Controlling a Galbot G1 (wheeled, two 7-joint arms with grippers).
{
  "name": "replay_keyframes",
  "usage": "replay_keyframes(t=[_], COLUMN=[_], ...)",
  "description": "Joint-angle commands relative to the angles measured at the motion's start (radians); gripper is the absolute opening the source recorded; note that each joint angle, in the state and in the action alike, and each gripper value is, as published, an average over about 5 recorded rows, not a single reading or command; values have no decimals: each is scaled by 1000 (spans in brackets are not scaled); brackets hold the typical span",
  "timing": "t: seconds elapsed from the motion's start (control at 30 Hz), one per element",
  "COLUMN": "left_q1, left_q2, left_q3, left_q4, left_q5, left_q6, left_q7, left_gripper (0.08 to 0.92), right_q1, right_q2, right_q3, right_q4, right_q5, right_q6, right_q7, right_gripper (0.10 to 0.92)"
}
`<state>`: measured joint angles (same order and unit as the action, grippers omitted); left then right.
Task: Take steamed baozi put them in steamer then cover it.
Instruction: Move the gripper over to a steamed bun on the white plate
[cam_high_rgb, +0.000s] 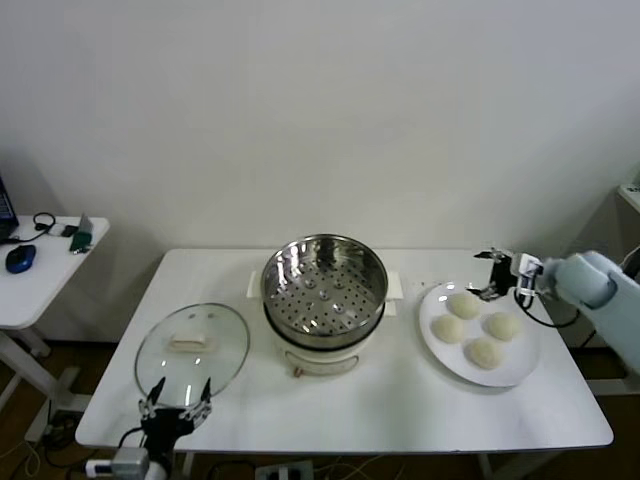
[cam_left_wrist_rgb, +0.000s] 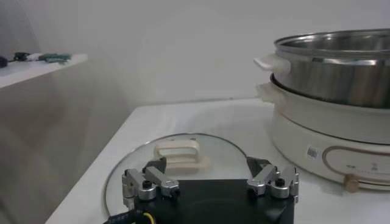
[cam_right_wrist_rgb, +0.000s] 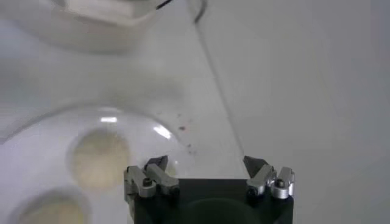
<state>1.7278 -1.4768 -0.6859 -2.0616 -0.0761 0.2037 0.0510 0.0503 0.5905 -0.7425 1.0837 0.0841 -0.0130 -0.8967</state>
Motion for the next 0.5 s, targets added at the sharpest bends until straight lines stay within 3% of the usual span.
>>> replay_keyframes(t=[0.03, 0.27, 0.5], left_q1=[4, 18, 24], left_q2=[-3, -5, -6], left_q3=[0, -10, -14], left_q4=[3, 6, 10], left_q5=[2, 3, 3], left_q6=[-5, -19, -22], left_q7=[0, -2, -4], left_gripper=[823, 823, 823], right_q1=[357, 278, 168], right_q2=[145, 266, 345], right_q3=[-386, -356, -256], right_q4=[-301, -405, -521], right_q5=[-45, -9, -79], right_q6=[133, 132, 158], right_q7=[-293, -299, -284], right_gripper=[823, 823, 823])
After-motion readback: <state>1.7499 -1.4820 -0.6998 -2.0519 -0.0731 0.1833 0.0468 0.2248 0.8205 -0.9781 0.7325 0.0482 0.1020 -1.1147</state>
